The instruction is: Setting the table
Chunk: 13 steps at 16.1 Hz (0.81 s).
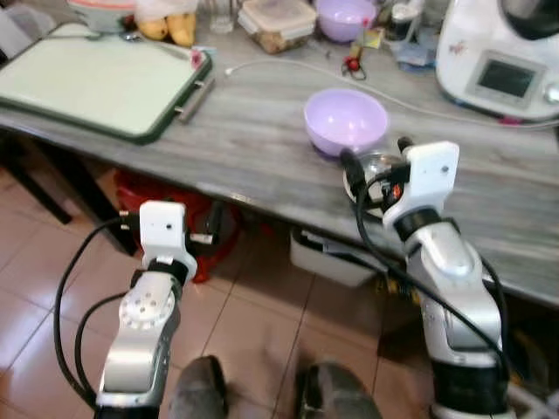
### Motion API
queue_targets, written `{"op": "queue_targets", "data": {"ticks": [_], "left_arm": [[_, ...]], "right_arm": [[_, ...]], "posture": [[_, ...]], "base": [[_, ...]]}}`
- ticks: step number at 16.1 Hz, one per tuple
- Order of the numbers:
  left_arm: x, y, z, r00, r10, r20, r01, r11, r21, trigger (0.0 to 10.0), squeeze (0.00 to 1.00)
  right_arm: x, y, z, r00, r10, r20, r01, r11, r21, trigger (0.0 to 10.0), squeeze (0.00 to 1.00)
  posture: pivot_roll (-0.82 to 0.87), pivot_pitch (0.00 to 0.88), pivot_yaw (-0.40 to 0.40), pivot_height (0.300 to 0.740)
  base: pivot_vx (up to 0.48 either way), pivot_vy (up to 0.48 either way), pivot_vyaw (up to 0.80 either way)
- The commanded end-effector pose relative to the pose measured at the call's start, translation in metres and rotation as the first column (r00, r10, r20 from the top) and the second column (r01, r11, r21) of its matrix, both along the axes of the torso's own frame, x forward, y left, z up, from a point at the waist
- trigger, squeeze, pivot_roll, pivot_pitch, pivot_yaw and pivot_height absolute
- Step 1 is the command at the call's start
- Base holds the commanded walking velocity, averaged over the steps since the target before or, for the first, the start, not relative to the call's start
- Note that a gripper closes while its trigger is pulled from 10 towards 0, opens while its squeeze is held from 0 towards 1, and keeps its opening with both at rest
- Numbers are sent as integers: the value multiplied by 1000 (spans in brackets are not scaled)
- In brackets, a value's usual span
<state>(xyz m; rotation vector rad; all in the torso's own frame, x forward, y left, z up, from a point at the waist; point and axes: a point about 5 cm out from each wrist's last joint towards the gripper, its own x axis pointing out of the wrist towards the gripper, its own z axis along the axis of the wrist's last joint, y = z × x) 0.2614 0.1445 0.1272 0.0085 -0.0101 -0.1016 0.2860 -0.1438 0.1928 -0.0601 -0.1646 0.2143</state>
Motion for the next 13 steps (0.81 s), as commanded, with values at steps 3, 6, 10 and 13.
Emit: {"op": "queue_targets", "data": {"ticks": [3,6,10,13], "left_arm": [[-1,0,-5,1000,4,-24,-4,1000,2,10000,0],[-2,-1,-6,1000,-3,-25,3,1000,3,10000,0],[-4,-1,-7,999,-20,-32,20,1000,2,10000,0],[-6,-2,-7,999,-38,-36,38,999,2,10000,0]], "right_arm": [[-1,4,4,1000,10,21,-10,1000,4,10000,0],[-3,3,-4,1000,-19,-16,19,999,32,10000,0],[-7,2,-25,989,-25,-146,39,995,94,10000,0],[-8,3,-31,986,-24,-164,31,999,40,10000,0]], "posture": [[-18,131,-18,740],[-15,124,-18,740],[-22,121,-10,740],[-20,127,-9,740]], "base": [[-354,0,0],[-359,0,0],[-355,0,0],[-219,0,0]]}}
